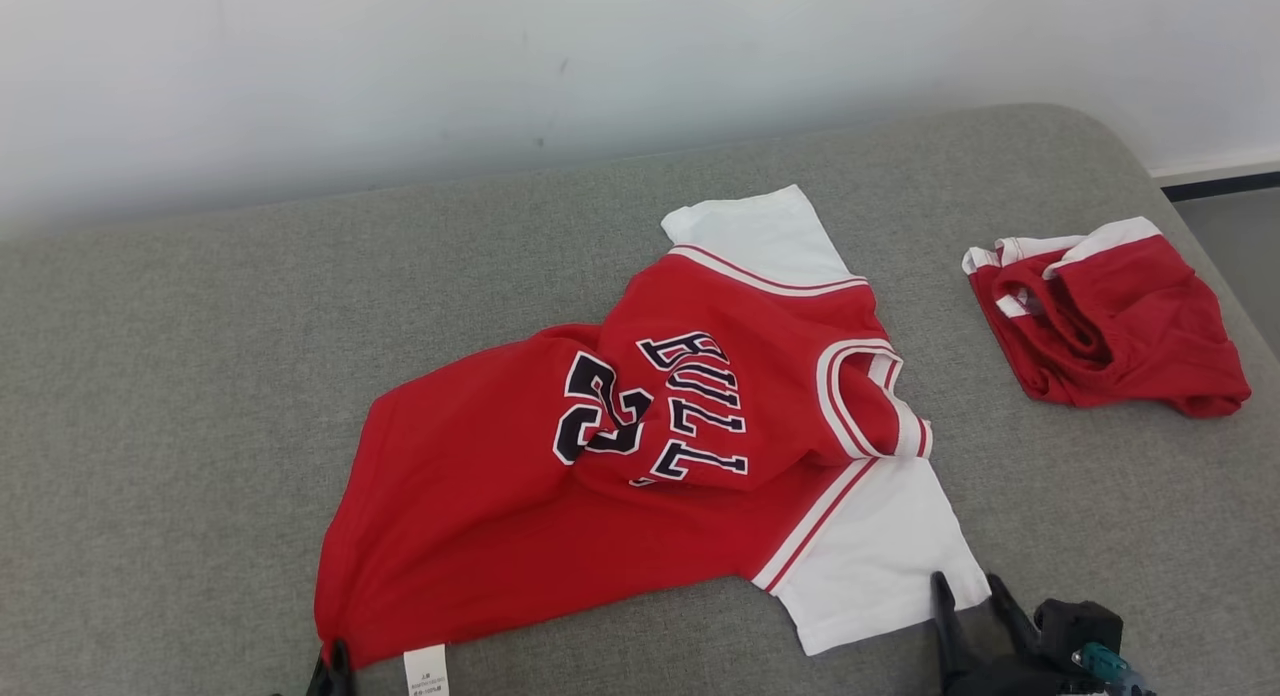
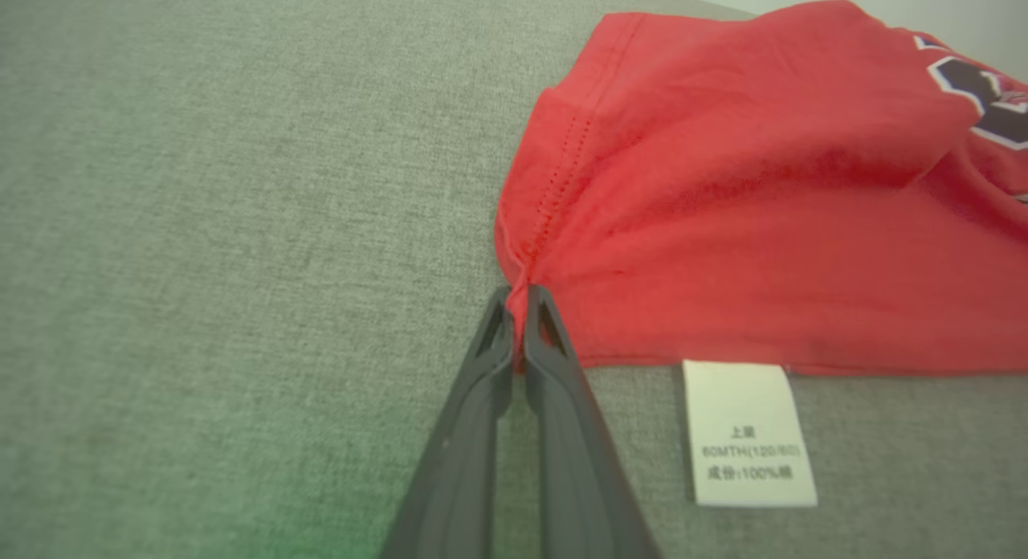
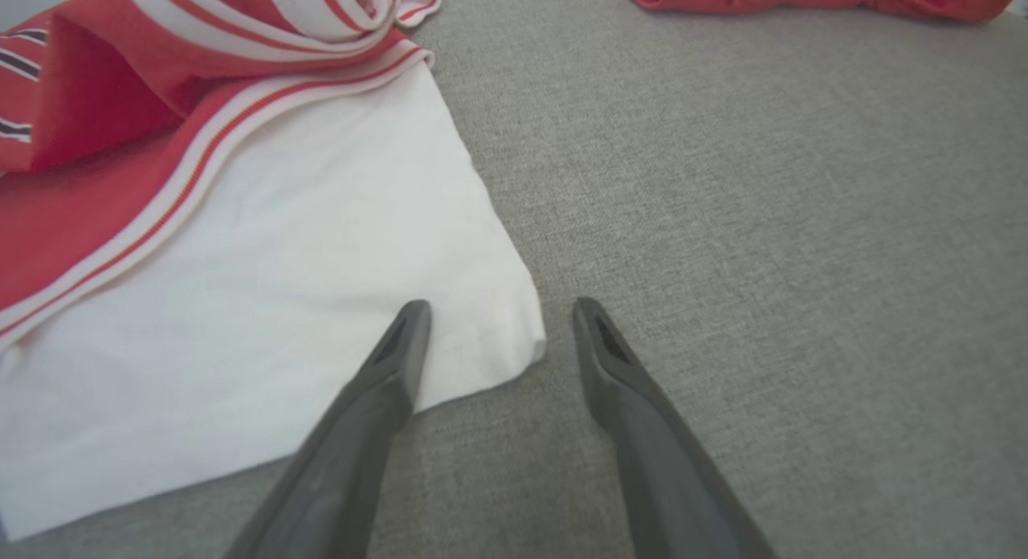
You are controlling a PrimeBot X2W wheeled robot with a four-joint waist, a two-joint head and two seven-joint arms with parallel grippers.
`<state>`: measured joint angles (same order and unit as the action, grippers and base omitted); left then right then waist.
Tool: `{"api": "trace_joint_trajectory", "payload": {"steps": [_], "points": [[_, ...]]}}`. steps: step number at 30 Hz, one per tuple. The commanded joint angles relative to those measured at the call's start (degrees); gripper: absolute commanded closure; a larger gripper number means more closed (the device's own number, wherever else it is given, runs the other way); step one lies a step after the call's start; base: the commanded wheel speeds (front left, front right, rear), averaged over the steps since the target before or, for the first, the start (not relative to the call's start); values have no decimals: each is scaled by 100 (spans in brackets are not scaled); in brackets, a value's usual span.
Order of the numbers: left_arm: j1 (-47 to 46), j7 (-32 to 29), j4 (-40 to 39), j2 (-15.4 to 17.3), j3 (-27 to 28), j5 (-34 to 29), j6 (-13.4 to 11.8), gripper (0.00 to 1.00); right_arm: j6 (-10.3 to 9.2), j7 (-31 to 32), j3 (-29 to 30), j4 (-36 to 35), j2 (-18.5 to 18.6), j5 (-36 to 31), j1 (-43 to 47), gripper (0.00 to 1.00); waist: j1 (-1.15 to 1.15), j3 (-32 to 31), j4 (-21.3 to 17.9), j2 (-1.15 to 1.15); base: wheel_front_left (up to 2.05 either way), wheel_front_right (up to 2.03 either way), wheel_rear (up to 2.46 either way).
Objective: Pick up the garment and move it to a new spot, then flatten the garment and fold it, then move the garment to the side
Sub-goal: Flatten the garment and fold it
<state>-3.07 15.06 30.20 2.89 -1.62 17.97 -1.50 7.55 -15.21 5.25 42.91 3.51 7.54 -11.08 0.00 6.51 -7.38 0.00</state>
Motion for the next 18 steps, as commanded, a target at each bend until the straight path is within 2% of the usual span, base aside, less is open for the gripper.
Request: {"api": "trace_joint_trajectory", "payload": {"steps": [1, 9, 15, 18], "points": [[-40, 16, 43, 1, 24, 50, 7, 100, -15, 17, -85, 72, -31, 64, -45, 100, 0, 8, 8, 0, 0, 0, 0], [-96, 17, -15, 3, 161, 12, 152, 100, -15, 9, -223, -542, 9, 330, -51, 100, 0, -99, -9, 0, 0, 0, 0], [-309, 17, -433, 2, 239, -115, 357, 100, -15, 9, -433, -1670, 2, 708, -13, 100, 0, -348, 14, 0, 0, 0, 0], [-519, 17, -802, 8, 382, -350, 442, 100, -15, 9, -750, -2323, 101, 906, -232, 100, 0, -482, 31, 0, 0, 0, 0]]}}
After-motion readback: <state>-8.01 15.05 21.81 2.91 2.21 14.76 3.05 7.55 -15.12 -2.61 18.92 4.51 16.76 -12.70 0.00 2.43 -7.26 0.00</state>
